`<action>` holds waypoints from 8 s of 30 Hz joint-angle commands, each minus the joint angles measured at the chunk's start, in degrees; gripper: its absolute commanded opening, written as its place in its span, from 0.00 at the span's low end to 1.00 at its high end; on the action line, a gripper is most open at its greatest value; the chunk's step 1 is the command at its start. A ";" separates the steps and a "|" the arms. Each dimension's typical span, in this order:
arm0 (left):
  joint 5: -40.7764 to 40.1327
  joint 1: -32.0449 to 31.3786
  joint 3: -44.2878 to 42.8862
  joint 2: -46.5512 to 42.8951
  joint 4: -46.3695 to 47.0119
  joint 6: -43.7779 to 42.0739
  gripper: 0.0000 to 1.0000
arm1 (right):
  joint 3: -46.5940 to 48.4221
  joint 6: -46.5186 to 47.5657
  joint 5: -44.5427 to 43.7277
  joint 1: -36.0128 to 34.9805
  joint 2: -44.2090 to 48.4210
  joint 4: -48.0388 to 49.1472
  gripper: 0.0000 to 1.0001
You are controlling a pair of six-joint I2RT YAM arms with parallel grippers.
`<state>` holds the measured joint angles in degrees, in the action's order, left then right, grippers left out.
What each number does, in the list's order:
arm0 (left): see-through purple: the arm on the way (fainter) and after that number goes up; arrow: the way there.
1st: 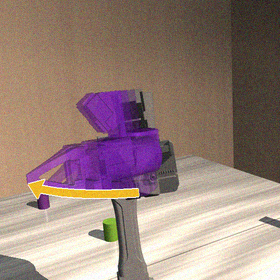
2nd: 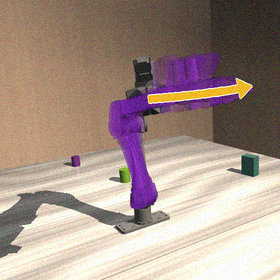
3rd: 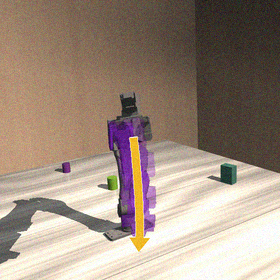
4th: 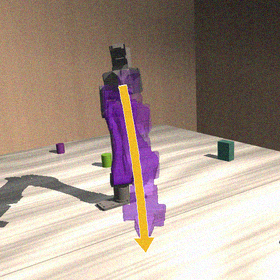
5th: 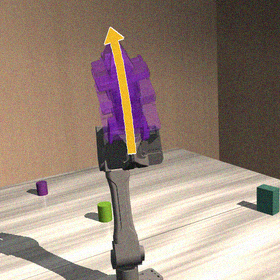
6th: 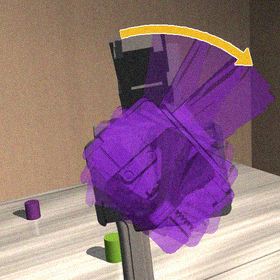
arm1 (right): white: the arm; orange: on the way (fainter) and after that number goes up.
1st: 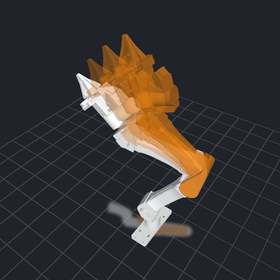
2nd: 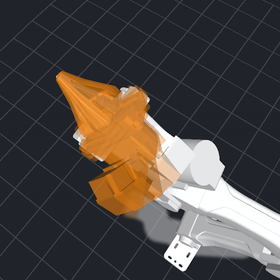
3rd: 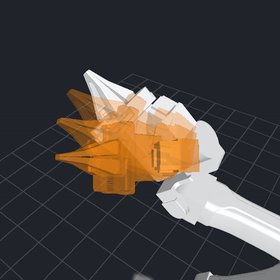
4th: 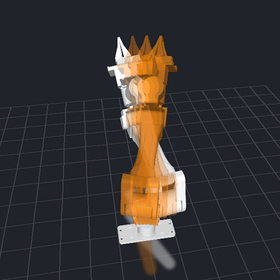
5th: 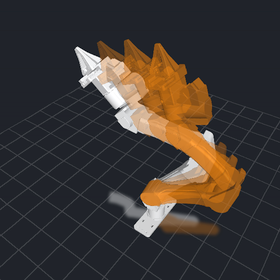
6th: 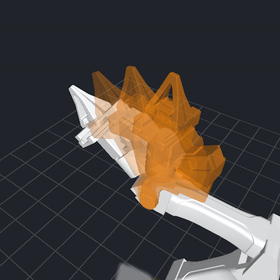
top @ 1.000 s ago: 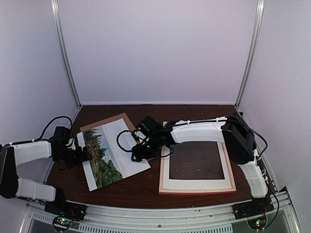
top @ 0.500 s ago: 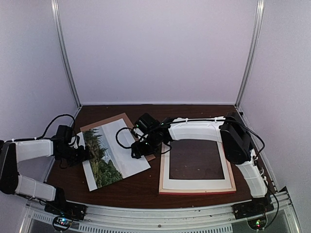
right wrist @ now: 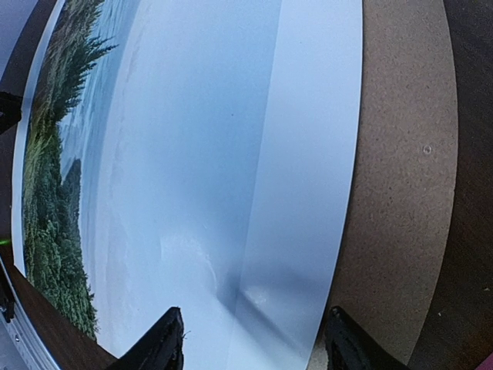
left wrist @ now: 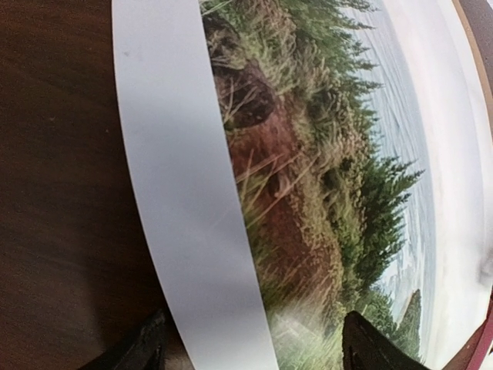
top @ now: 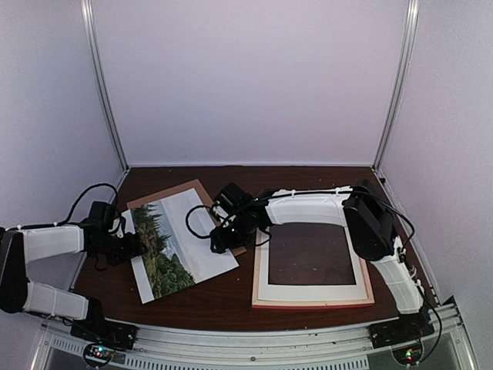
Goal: Put the photo into the frame
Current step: Pick up the photo from the backboard, then turn over the photo, then pass from the left arm to the right, then place the photo on the mat board.
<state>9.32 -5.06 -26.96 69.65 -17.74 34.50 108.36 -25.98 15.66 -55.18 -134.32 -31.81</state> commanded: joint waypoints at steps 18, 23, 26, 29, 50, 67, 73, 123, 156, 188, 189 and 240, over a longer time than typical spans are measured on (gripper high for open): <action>14.01 -0.70 0.74 -11.56 -7.23 6.14 0.69 | -8.41 -4.03 4.37 -0.32 0.42 5.18 0.60; 15.12 -0.71 -1.45 -12.52 -7.82 6.44 0.69 | -8.60 -3.79 4.19 -0.35 0.48 4.77 0.59; 15.42 -0.66 -2.86 -13.26 -7.59 7.00 0.74 | -8.51 -3.60 3.87 -0.30 0.50 4.20 0.59; 15.29 -0.70 -4.63 -13.73 -7.42 7.08 0.78 | -8.38 -3.39 3.74 -0.36 0.38 3.76 0.59; 19.52 -0.65 -10.70 -9.49 -3.72 8.09 0.47 | -6.82 -3.08 4.26 -0.41 -0.23 1.71 0.59; 19.70 -0.66 -27.07 -8.80 -17.64 -2.53 0.00 | -4.30 4.98 0.97 1.52 11.08 -5.15 0.66; 14.71 -0.65 -44.43 -3.89 -34.33 -13.18 0.00 | -4.44 6.21 -0.88 3.15 15.99 -8.10 0.68; 8.87 -45.27 -62.43 46.01 -9.54 6.04 0.00 | -39.00 -17.41 7.17 18.79 36.46 17.97 0.86; 13.00 -49.15 -58.27 50.05 1.48 11.99 0.31 | -41.32 -21.83 9.31 21.64 27.02 25.41 0.29; 15.01 -48.38 -61.96 36.18 -11.24 -6.75 0.98 | -49.33 5.11 13.70 40.85 44.89 -2.72 0.00; 14.61 -48.31 -61.98 36.03 -11.73 -6.99 0.98 | -49.33 5.99 13.84 41.31 45.54 -3.72 0.00; 2.24 -45.38 -60.13 33.13 -18.30 -10.34 0.98 | -42.52 12.65 11.11 47.99 35.83 -4.83 0.01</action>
<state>12.32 -50.92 -87.31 104.03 -36.25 24.95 67.42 -12.43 25.56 -7.25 -98.32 -39.13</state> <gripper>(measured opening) 0.976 0.013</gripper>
